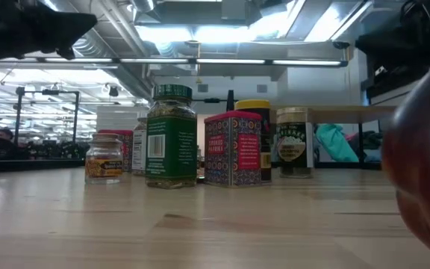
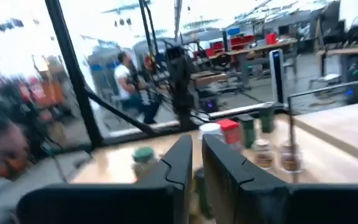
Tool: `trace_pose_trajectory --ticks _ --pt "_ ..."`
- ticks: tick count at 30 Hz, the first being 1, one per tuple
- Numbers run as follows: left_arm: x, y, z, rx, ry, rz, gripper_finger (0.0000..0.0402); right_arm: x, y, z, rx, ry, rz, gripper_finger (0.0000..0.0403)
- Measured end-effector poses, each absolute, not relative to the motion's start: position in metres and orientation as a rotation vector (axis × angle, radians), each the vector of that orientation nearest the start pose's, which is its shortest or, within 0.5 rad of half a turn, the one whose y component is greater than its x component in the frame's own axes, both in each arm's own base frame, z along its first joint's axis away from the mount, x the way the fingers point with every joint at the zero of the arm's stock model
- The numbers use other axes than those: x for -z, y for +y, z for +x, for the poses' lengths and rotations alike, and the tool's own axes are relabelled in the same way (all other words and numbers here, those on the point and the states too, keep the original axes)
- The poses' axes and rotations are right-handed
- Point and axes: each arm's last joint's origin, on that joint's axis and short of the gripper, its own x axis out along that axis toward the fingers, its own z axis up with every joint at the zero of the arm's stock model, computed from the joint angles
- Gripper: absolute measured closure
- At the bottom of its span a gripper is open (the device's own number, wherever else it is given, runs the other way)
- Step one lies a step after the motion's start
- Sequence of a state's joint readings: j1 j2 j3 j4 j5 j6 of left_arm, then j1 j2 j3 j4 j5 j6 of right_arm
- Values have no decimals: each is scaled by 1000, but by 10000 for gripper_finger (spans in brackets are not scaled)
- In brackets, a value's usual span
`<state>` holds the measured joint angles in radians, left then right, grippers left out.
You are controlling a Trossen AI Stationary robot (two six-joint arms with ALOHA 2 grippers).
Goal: Shelf spices
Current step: Put the brown seasoning bottle on the the shelf
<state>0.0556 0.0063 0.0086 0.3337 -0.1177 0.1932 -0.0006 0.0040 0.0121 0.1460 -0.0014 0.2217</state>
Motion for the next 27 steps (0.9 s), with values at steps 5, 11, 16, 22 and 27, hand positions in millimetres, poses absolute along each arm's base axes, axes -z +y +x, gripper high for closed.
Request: trace_pose_trajectory --ticks 5,11,16,22,27 --pt "-200 11 90 -242 -340 226 402 -192 -4 94 123 -267 168 359" --pt "-205 13 88 -274 -392 245 402 -205 -13 88 414 -428 219 340" --pt "-219 13 82 -319 -485 343 402 -233 -12 90 408 -363 228 266" --pt "-231 12 76 -334 -578 355 402 -273 -14 98 476 -291 210 163" --pt "-230 12 77 -287 -583 305 402 -292 -14 114 480 -200 162 102"
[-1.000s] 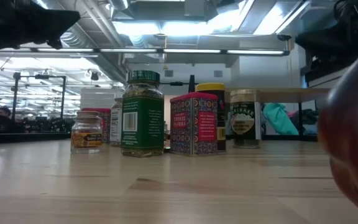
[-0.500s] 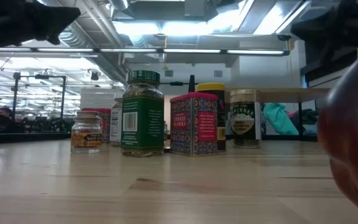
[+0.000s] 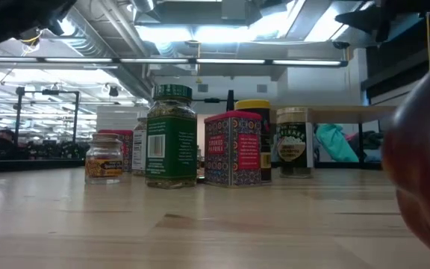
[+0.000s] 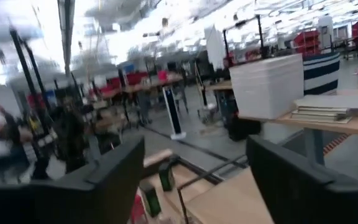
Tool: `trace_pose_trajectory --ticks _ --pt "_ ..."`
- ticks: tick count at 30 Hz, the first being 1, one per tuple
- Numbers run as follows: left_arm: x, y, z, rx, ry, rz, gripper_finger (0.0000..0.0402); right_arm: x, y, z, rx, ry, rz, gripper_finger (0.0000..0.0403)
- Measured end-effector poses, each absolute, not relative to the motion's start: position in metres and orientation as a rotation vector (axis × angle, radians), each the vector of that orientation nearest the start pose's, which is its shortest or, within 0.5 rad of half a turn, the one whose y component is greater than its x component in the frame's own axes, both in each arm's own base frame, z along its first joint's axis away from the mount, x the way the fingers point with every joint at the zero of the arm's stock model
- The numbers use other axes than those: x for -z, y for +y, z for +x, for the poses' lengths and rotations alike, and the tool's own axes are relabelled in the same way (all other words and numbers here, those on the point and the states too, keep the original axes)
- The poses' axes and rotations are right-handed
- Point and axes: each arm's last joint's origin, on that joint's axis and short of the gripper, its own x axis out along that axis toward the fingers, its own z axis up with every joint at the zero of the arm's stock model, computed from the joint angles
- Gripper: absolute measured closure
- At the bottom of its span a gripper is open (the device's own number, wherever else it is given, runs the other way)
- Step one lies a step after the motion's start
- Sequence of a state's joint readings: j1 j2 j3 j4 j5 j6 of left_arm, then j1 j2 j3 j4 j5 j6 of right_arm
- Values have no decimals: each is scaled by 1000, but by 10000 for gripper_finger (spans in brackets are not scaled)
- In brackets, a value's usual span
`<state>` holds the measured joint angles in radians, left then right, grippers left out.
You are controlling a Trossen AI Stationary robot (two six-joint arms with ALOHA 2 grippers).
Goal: Shelf spices
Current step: Put the brown seasoning bottle on the the shelf
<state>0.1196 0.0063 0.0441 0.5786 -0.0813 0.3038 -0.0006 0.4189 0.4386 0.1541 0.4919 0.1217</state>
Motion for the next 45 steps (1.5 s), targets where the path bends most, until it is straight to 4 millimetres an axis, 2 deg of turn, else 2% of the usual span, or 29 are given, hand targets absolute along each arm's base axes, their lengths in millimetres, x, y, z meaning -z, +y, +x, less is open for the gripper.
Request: trace_pose_trajectory --ticks 5,10,15,32,35,38,40,45 --pt "-228 12 78 -287 -543 331 402 -285 -11 130 384 -65 131 77" --pt "-221 12 82 -269 -472 292 402 -267 -10 142 362 100 122 75" --pt "-222 12 82 -266 -480 273 402 -251 -9 148 339 248 136 75" --pt "-222 12 82 -259 -488 239 402 -237 -9 166 348 347 91 73" --pt "-222 12 82 -259 -488 239 402 -233 -9 172 365 351 156 56" --pt "-222 12 82 -259 -488 239 402 -228 -9 178 371 371 164 19" --pt "-222 12 82 -259 -488 239 402 -223 -9 183 349 408 171 8" --pt "-222 12 82 -259 -489 239 402 -211 -5 191 230 493 171 36"
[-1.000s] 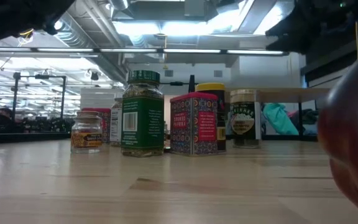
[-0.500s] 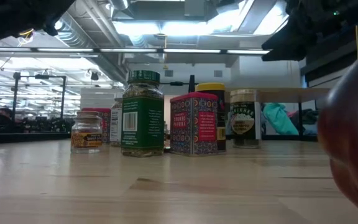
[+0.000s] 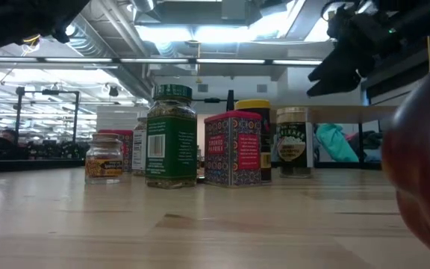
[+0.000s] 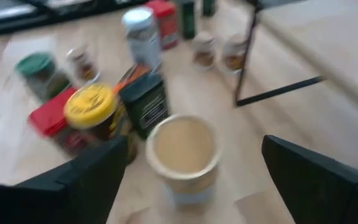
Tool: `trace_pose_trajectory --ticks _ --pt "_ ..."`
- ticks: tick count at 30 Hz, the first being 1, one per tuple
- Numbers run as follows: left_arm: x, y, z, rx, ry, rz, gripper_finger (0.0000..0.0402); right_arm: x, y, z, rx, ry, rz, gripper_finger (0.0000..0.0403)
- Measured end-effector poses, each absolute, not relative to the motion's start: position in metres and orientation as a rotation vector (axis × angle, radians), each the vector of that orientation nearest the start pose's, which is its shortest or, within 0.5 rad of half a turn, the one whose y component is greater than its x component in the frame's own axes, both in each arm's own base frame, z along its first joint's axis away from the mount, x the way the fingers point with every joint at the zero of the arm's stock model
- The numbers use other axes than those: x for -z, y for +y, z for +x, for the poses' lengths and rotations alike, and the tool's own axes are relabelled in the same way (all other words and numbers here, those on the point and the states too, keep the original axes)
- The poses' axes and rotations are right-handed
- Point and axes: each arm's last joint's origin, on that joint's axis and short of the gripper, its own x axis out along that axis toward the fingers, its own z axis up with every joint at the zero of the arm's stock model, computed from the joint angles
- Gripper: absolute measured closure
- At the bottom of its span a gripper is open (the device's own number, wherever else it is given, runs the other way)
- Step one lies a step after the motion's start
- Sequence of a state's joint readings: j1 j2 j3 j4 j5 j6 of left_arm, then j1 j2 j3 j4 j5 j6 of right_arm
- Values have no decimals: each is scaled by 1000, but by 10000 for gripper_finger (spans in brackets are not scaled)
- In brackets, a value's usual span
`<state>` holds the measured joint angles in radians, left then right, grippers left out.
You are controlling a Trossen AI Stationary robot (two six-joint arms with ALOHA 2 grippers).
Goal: Shelf spices
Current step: Put the brown seasoning bottle on the the shelf
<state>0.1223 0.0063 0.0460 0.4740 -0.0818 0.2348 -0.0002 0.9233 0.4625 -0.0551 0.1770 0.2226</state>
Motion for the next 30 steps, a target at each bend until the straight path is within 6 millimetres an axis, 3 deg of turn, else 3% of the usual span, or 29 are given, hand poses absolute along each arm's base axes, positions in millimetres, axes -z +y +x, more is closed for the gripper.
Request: trace_pose_trajectory --ticks 13,23,30 --pt "-221 13 83 -256 -467 232 402 -195 0 199 70 616 258 52" --pt "-220 13 83 -249 -470 207 402 -186 -4 200 226 659 180 52" --pt "-220 13 83 -245 -465 191 402 -150 -5 195 228 528 185 52"
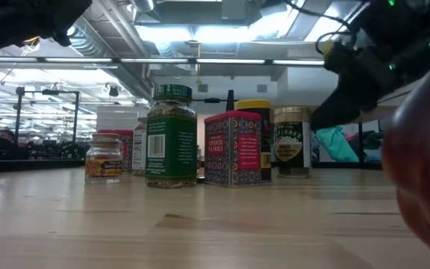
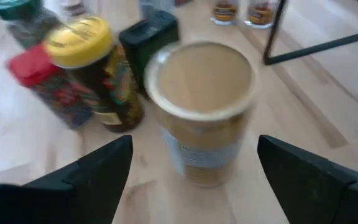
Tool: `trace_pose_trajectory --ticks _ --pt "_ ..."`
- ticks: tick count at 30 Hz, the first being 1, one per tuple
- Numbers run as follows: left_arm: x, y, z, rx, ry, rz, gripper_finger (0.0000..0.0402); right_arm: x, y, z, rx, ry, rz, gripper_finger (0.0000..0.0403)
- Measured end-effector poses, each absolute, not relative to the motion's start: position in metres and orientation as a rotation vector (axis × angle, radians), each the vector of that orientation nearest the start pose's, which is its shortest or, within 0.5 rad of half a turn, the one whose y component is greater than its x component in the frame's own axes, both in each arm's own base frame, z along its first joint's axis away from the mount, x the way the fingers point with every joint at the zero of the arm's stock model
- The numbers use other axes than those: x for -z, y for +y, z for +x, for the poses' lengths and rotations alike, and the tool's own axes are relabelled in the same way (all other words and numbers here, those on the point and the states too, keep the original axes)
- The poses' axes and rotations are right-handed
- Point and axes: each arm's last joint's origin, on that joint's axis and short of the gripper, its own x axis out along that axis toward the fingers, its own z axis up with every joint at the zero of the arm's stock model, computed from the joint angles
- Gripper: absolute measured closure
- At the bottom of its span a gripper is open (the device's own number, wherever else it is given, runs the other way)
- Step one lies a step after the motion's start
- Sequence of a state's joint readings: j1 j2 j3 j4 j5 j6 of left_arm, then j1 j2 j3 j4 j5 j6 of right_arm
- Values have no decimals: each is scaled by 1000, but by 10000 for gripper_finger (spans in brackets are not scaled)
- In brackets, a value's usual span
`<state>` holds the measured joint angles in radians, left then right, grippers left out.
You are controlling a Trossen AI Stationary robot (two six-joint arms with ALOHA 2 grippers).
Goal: Shelf spices
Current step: Put the brown seasoning bottle on the the shelf
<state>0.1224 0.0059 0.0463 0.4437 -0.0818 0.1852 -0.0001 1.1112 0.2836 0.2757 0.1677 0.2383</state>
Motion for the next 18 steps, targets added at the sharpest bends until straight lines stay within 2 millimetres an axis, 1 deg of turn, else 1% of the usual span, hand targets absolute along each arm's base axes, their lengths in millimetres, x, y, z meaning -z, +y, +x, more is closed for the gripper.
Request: trace_pose_trajectory --ticks 2,7,11,18 --pt "-219 13 83 -244 -460 190 402 -142 -6 189 248 498 183 52" --pt "-219 13 84 -245 -448 200 402 -135 -6 181 241 390 209 52" --pt "-219 13 84 -246 -448 201 402 -132 -6 176 255 349 205 52" --pt "-219 13 84 -248 -447 212 402 -130 -6 181 256 310 194 52"
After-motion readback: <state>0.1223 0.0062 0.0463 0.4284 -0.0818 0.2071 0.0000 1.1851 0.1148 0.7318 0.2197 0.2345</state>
